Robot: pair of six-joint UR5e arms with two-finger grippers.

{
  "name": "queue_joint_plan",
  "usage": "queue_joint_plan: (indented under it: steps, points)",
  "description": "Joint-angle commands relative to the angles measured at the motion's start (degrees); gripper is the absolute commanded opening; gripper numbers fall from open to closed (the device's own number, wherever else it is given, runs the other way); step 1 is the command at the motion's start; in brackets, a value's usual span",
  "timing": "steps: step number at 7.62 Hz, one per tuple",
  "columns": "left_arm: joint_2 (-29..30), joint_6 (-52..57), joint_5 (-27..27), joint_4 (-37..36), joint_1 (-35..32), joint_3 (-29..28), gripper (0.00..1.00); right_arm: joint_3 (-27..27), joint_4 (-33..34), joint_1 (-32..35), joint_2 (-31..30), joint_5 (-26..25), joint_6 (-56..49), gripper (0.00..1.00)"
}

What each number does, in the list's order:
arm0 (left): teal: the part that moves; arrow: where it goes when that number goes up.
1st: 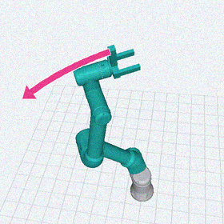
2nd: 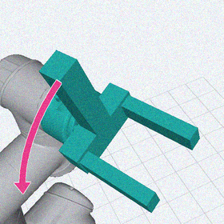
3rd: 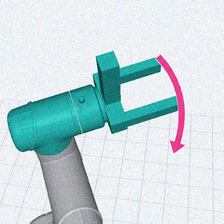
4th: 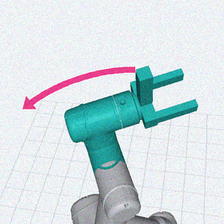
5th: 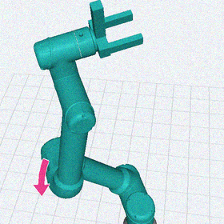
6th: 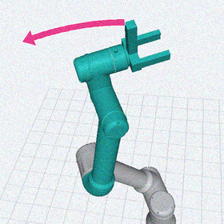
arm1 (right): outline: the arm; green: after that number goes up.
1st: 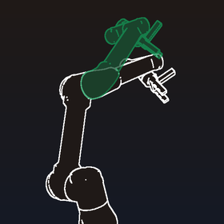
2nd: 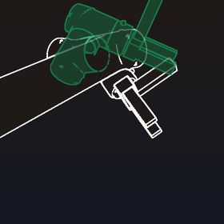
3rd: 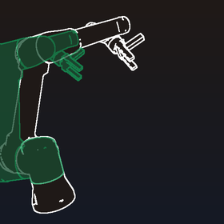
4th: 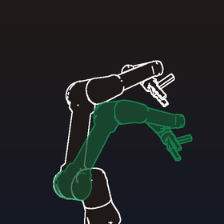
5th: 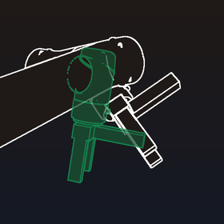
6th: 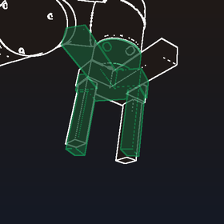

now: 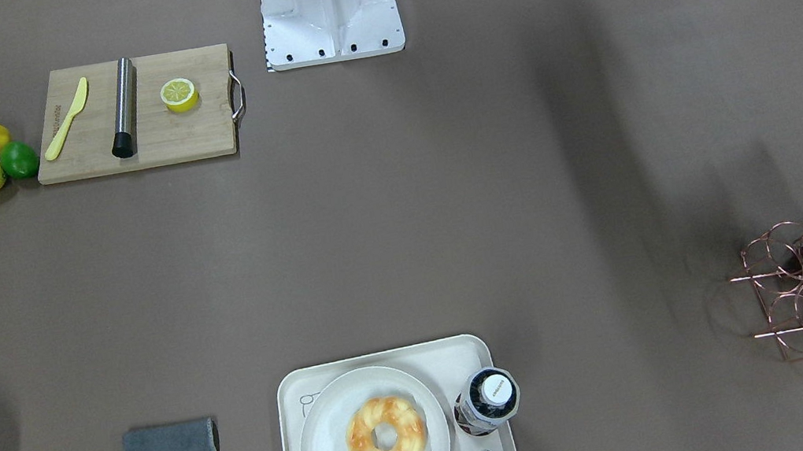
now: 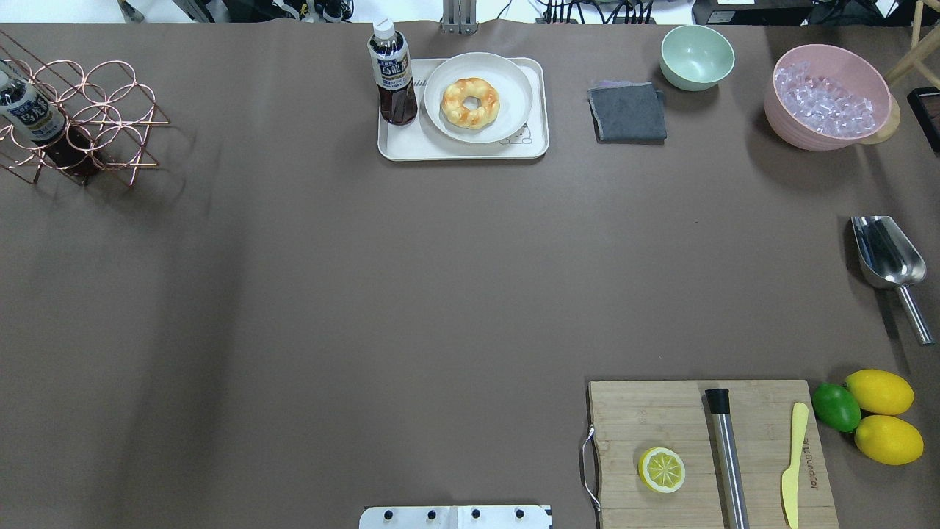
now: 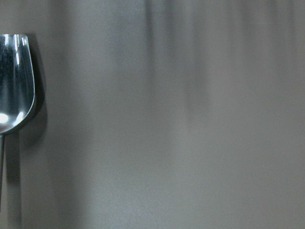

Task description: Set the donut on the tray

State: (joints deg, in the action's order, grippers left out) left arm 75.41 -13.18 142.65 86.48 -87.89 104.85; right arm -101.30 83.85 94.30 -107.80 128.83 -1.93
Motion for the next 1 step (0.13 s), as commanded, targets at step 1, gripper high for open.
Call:
queue_joint_plan:
  steps: [1]
  points:
    - [0.0, 0.0, 0.0, 0.0, 0.0, -0.1, 0.99, -0.1, 0.0, 0.0, 0.0, 0.0, -0.1, 1.0]
